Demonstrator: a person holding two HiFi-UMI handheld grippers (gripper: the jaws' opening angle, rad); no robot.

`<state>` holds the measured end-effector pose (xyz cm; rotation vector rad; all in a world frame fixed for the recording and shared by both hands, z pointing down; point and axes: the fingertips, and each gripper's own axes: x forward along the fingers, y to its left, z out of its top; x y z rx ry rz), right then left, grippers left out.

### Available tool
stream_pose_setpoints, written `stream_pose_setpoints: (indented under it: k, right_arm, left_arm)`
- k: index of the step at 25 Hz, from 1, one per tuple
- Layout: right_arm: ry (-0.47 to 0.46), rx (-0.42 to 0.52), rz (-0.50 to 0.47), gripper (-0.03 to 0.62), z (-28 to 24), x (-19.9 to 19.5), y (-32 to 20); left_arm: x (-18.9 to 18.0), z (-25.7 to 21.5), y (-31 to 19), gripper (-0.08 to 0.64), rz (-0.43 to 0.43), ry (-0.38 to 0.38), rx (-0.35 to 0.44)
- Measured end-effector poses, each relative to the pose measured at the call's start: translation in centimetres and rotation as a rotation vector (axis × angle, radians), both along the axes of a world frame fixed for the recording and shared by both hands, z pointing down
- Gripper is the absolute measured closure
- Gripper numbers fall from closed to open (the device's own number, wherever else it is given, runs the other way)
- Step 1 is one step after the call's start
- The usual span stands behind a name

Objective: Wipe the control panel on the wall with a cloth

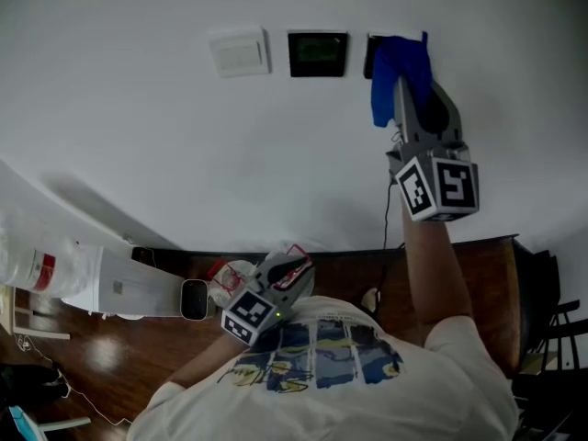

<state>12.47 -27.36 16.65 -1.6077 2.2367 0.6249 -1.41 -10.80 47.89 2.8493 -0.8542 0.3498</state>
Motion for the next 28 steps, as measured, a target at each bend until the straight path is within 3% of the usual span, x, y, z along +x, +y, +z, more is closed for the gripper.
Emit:
stream_pose_setpoints:
  k: [7, 12, 18, 28]
  right_arm:
    - [0.046, -0.01, -0.155, 0.5, -0.2, -8.5, -2.1]
    - [0.057, -0.018, -0.203, 0.5, -0.5, -12.3, -3.5]
    - [0.071, -0.037, -0.201, 0.5, 0.1, -13.6, -5.2]
    - [0.075, -0.036, -0.174, 0.499, 0.0, -12.3, -5.6]
  left_arm:
    - [-1.1, -0.2, 0.0, 0.503, -0.043, 0.002, 0.011]
    - [-2.1, -0.5, -0.4, 0.503, -0.073, 0.0, 0.023]
    - [-3.0, -0.5, -0.8, 0.503, -0.096, 0.008, 0.025]
    - [-2.4, -0.5, -1.1, 0.503, -0.073, 0.008, 0.023]
